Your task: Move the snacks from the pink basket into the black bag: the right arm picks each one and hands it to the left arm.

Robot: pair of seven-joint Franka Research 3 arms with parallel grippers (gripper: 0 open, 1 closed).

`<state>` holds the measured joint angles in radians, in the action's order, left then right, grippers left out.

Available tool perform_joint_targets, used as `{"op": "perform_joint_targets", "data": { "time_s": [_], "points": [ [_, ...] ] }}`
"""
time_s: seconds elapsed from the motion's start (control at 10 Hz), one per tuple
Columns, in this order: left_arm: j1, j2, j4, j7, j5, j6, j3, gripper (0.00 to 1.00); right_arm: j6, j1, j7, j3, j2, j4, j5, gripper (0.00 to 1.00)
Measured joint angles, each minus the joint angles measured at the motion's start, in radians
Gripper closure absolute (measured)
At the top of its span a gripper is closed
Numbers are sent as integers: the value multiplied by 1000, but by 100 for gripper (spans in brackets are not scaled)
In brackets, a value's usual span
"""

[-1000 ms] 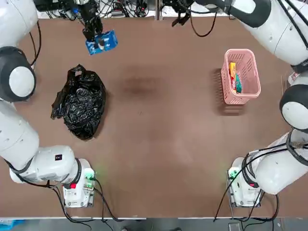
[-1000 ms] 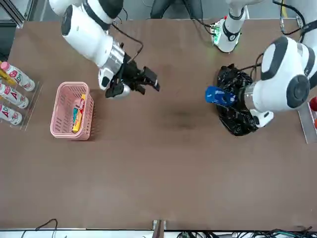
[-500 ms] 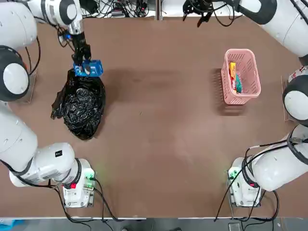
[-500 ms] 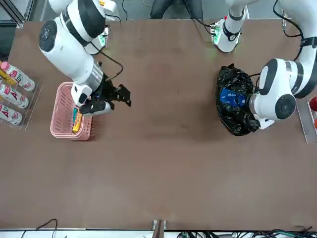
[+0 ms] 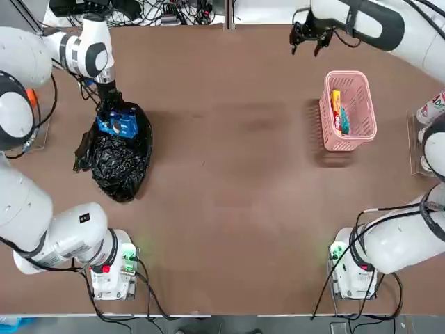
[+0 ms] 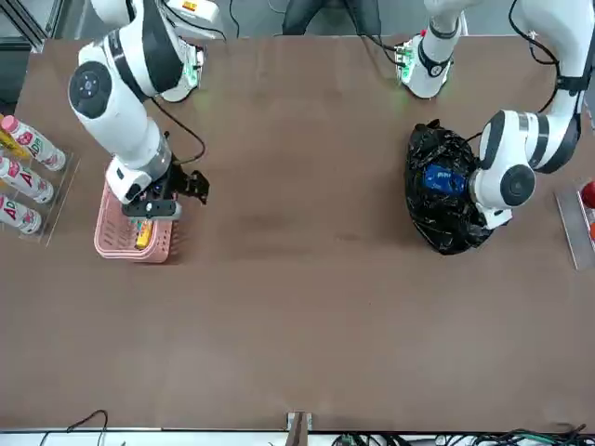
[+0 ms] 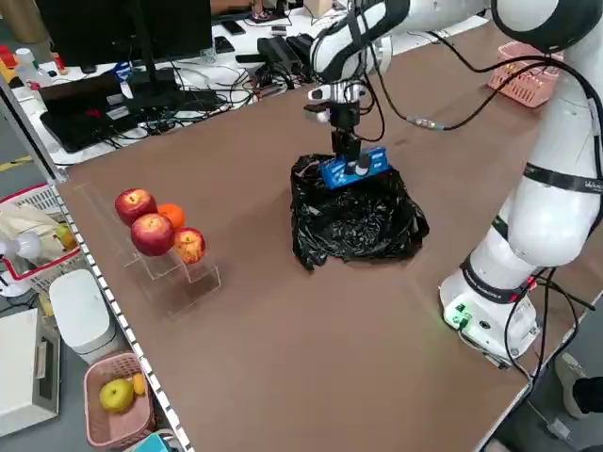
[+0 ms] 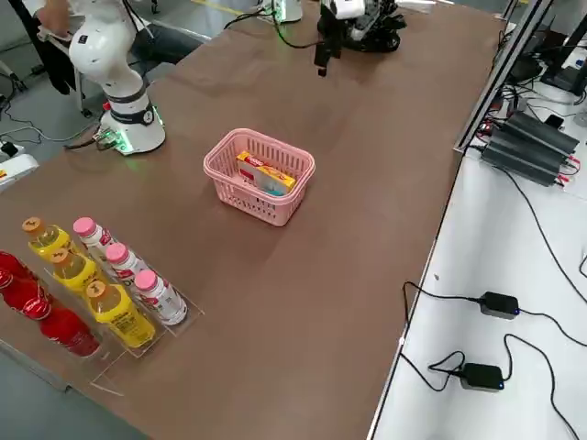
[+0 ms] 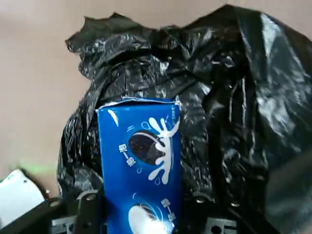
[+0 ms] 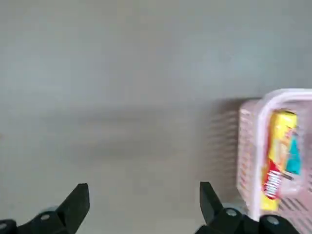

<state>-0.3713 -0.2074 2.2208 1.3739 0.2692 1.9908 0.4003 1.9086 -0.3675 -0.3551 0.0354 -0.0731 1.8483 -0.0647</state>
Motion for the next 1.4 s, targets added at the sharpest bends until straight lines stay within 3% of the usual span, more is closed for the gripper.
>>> {"op": "perform_joint_targets", "data": {
  "time_s": [0.3, 0.6, 0.7, 1.0, 1.4],
  "points": [
    [-27, 0, 11, -5, 8, 36, 0, 45, 32, 106, 102, 1, 44, 91, 26, 0],
    [-26, 7, -28, -5, 8, 41, 4, 5, 216, 196, 239, 1, 90, 255, 26, 0],
    [-26, 12, -49, -3, 7, 37, 5, 0, 269, 218, 266, 1, 101, 307, 26, 0],
    [-24, 24, -139, -30, -18, -31, 15, 0, 353, 250, 291, 1, 118, 393, 27, 0],
    [-25, 28, -317, -294, -133, -143, 16, 0, 454, 309, 365, 0, 145, 501, 27, 0]
  ]
}}
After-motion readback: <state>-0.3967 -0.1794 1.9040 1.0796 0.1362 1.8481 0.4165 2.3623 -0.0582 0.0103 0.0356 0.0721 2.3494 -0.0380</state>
